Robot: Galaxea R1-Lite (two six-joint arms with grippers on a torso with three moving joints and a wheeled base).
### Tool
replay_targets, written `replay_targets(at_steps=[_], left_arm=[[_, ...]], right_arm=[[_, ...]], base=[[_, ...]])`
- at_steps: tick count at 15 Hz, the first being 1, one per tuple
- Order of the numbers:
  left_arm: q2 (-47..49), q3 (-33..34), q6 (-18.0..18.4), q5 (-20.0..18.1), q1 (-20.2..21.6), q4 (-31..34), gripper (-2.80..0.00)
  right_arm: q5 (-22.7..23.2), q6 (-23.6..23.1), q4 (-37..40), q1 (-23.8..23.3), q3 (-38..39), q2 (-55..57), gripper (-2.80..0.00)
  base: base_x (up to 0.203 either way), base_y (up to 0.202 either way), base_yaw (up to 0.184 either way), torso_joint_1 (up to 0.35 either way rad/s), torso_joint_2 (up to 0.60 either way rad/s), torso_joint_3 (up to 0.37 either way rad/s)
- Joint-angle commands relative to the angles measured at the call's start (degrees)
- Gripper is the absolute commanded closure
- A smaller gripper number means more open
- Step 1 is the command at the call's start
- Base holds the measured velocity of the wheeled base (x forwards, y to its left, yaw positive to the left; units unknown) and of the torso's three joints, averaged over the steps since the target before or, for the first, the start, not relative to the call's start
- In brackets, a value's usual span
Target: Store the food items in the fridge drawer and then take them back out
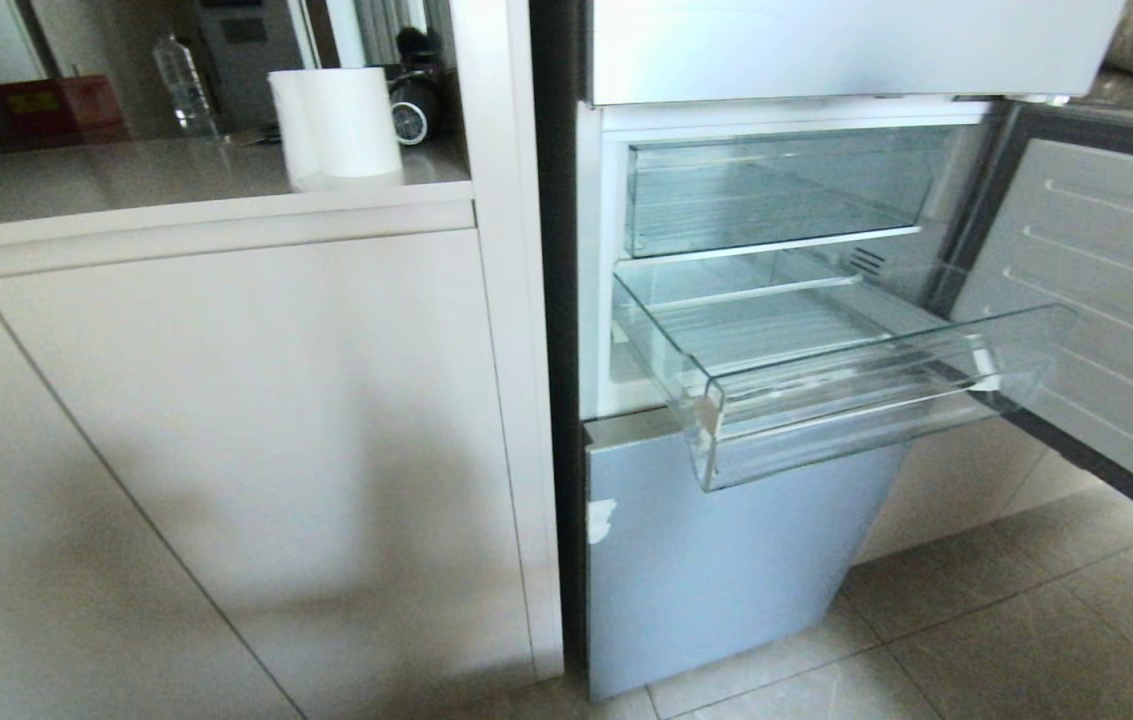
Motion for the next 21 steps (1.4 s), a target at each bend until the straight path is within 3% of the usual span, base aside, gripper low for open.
replay_targets(at_steps=[1, 8, 11, 15, 17, 19, 21], left_arm=[[0.0, 0.0, 0.0, 0.0, 0.0, 0.0, 0.0], [0.0, 0.0, 0.1, 0.0, 0.0, 0.0, 0.0], [0.0, 0.0, 0.0, 0.0, 0.0, 0.0, 0.0], [0.0, 0.0, 0.1, 0.0, 0.0, 0.0, 0.0], [0.0, 0.0, 0.0, 0.0, 0.0, 0.0, 0.0], [0.0, 0.0, 0.1, 0.0, 0.0, 0.0, 0.0], [0.0, 0.0, 0.0, 0.0, 0.0, 0.0, 0.0]], right_arm=[[0.0, -0.5, 0.1, -0.1, 1.0, -4.8, 0.0], [-0.4, -1.6, -2.4, -1.9, -1.4, -11.5, 0.0], [-0.8, -1.6, -6.8, -11.5, -1.1, -12.7, 0.0], [-0.1, -0.6, -14.8, -32.6, 3.5, -9.7, 0.0], [4.1, 0.7, -27.0, -39.1, 12.1, -5.6, 0.0], [13.7, 1.6, -40.8, -42.9, 20.9, -0.5, 0.0], [19.3, 2.0, -46.6, -44.5, 23.8, 6.3, 0.0]], base=[[-0.005, 0.008, -0.172, -0.006, 0.0, 0.002], [0.001, 0.008, -0.174, 0.002, 0.0, 0.004], [0.001, 0.008, -0.168, 0.0, 0.0, 0.005], [0.0, 0.003, -0.047, 0.002, 0.0, 0.002], [0.0, 0.0, 0.0, 0.0, 0.0, 0.0], [0.0, 0.0, 0.0, 0.0, 0.0, 0.0], [0.0, 0.0, 0.0, 0.0, 0.0, 0.0]])
